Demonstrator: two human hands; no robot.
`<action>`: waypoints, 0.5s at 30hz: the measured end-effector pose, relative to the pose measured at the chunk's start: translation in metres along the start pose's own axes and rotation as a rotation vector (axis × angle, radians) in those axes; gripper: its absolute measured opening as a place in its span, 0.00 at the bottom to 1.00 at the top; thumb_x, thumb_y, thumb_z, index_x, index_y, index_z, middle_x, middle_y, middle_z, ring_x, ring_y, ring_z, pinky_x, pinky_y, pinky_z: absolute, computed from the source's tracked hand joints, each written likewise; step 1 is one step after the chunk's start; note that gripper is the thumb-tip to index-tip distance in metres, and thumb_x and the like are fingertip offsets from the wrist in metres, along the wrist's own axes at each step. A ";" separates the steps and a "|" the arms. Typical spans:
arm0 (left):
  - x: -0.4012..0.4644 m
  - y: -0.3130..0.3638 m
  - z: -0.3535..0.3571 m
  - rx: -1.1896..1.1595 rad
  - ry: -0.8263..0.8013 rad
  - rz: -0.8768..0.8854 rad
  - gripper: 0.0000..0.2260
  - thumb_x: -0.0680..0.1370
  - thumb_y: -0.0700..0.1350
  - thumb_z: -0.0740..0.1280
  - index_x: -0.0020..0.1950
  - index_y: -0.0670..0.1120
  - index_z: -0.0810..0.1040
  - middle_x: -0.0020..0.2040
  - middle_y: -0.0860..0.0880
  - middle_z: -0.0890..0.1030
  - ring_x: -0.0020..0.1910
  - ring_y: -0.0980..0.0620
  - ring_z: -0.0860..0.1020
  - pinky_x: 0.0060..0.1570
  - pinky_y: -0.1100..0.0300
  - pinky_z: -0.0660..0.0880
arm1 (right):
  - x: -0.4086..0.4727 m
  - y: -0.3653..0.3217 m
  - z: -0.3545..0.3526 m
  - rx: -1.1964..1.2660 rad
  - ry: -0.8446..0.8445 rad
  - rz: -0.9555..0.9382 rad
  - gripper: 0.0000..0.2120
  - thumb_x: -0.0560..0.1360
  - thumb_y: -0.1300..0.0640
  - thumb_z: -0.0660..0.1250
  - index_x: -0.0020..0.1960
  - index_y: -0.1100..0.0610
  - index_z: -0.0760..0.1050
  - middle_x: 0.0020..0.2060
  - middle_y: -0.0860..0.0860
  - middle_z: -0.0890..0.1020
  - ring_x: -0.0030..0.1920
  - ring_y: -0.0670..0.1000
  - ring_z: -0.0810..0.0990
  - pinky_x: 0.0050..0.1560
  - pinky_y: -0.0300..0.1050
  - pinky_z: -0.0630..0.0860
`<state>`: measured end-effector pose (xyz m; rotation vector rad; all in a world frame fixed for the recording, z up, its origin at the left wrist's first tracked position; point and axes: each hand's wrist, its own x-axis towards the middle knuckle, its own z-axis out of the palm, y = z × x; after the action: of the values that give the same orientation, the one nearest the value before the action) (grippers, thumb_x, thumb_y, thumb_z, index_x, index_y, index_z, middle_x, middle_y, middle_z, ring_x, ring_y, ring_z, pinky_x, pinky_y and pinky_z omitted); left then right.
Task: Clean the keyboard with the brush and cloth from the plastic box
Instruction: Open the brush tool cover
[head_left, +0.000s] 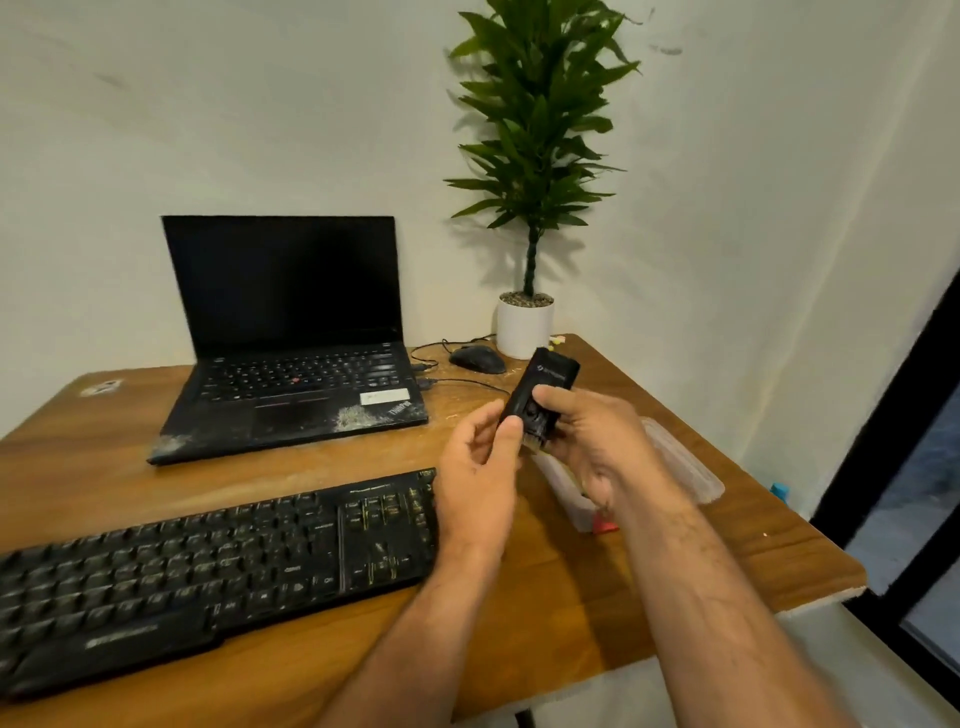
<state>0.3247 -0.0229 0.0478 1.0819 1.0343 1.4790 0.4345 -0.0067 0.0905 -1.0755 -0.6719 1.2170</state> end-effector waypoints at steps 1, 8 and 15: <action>-0.001 0.006 -0.017 -0.013 -0.007 -0.015 0.13 0.79 0.46 0.68 0.63 0.53 0.78 0.55 0.53 0.83 0.53 0.55 0.82 0.54 0.55 0.81 | -0.005 0.006 0.011 0.054 -0.040 0.031 0.11 0.75 0.68 0.70 0.57 0.68 0.78 0.45 0.62 0.86 0.47 0.59 0.86 0.45 0.51 0.84; 0.004 0.037 -0.149 0.076 0.064 -0.010 0.14 0.75 0.38 0.72 0.57 0.52 0.82 0.50 0.50 0.85 0.50 0.52 0.84 0.53 0.53 0.81 | -0.029 0.059 0.099 -0.117 -0.365 0.188 0.12 0.76 0.66 0.69 0.60 0.62 0.78 0.50 0.60 0.86 0.51 0.58 0.86 0.49 0.52 0.84; 0.025 0.072 -0.257 0.135 0.133 0.083 0.14 0.74 0.37 0.73 0.57 0.48 0.83 0.46 0.54 0.86 0.47 0.56 0.84 0.44 0.65 0.80 | -0.029 0.106 0.203 -0.075 -0.527 0.243 0.10 0.74 0.68 0.70 0.55 0.63 0.79 0.50 0.60 0.86 0.53 0.60 0.85 0.48 0.52 0.84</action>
<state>0.0573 -0.0284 0.0591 1.1455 1.2089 1.5836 0.2063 0.0222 0.0746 -0.9175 -1.0146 1.7240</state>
